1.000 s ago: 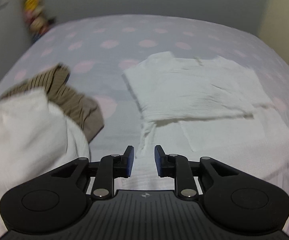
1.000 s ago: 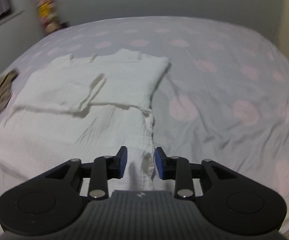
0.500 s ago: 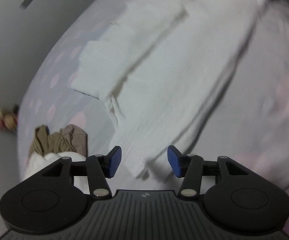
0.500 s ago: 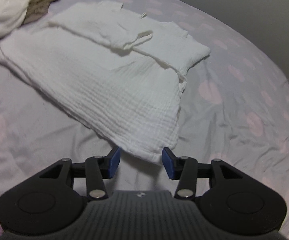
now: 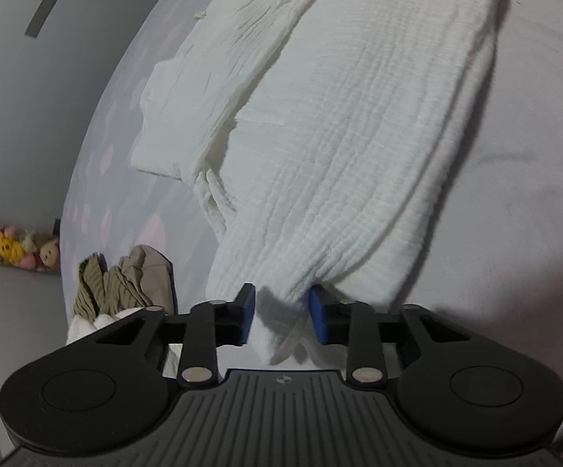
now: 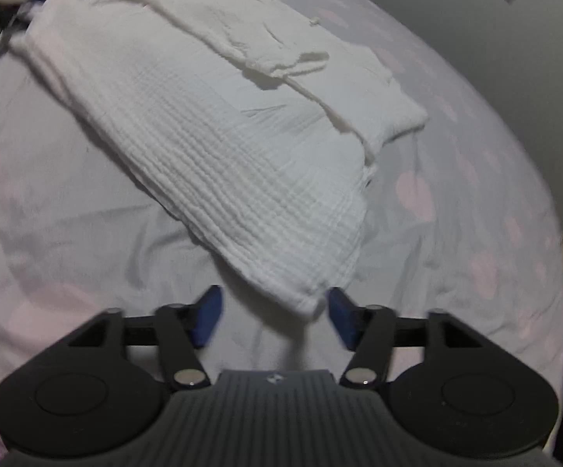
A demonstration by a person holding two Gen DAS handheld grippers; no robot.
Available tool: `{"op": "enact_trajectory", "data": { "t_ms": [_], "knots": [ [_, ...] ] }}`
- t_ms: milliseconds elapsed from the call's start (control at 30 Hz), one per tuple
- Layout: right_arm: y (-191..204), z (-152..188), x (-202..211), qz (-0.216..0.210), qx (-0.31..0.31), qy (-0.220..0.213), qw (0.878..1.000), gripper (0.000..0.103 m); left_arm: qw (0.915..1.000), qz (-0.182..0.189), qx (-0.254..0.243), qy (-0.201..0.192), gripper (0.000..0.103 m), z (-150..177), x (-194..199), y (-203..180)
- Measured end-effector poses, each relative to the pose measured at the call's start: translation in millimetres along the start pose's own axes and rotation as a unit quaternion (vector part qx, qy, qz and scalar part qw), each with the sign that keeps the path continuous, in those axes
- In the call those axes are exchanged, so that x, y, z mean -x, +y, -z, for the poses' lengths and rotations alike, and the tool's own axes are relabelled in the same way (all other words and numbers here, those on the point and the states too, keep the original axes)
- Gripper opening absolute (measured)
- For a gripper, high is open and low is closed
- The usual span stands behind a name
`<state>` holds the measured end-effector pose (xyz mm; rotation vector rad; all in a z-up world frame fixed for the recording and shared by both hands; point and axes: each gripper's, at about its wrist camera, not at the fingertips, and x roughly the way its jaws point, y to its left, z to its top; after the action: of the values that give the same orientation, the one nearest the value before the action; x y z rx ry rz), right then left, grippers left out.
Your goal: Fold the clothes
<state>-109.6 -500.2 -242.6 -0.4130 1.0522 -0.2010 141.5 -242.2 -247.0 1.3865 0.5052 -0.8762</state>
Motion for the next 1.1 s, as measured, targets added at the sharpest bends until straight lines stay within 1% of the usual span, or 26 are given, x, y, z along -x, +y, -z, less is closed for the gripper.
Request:
{"op": "enact_trajectory", "data": {
  "t_ms": [133,233,267,300,333,367,400,433,500,633,767,867,1000,1100],
  "knots": [
    [14.9,-0.8,-5.5,0.027,0.091,-0.003,0.995,0.069,1.0000,0.002,-0.004,0.003,0.022,0.2,-5.9,-6.9],
    [31.3,1.5,-14.8,0.067,0.161,-0.001,0.985,0.065,0.9995,0.010,0.029,0.010,0.021,0.2,-7.4,-1.0],
    [34.4,2.8,-17.7,0.075,0.173,0.001,0.982,0.053,0.9990,0.013,0.041,0.013,0.014,0.2,-7.8,1.3],
    [36.1,3.8,-20.4,0.085,0.179,0.003,0.980,0.038,0.9982,0.018,0.055,0.016,0.010,-0.1,-7.9,4.3],
    [36.7,5.1,-22.3,0.096,0.183,0.008,0.978,0.032,0.9973,0.022,0.068,0.018,0.007,-0.3,-6.7,7.9],
    [35.9,6.0,-21.5,0.104,0.183,0.008,0.978,0.018,0.9965,0.023,0.078,0.016,0.006,0.2,-3.6,11.2],
    [34.1,6.3,-19.1,0.110,0.179,0.004,0.978,0.014,0.9958,0.023,0.087,0.014,0.006,0.9,0.1,14.5],
    [31.5,6.2,-14.7,0.116,0.172,-0.003,0.978,0.014,0.9953,0.022,0.094,0.009,0.005,1.3,4.4,17.8],
    [24.6,4.7,-1.6,0.128,0.151,-0.020,0.980,0.008,0.9947,0.012,0.101,-0.007,0.005,4.0,18.5,24.1],
    [9.1,-1.6,34.8,0.150,0.101,-0.067,0.981,0.007,0.9917,-0.007,0.123,-0.036,0.004,10.4,51.8,39.7],
    [-3.1,-8.1,73.5,0.167,0.060,-0.106,0.978,0.006,0.9845,-0.020,0.161,-0.066,0.004,17.1,91.6,61.0],
    [-8.3,-9.9,103.6,0.173,0.029,-0.127,0.976,0.006,0.9792,-0.029,0.182,-0.086,0.004,25.9,126.5,70.3],
    [-6.1,-4.0,145.5,0.185,-0.001,-0.149,0.971,0.006,0.9725,-0.041,0.199,-0.114,0.004,41.7,171.0,68.9],
    [2.0,6.2,173.0,0.199,-0.014,-0.164,0.966,0.006,0.9689,-0.060,0.199,-0.134,0.004,54.1,201.2,59.7]
  ]
}}
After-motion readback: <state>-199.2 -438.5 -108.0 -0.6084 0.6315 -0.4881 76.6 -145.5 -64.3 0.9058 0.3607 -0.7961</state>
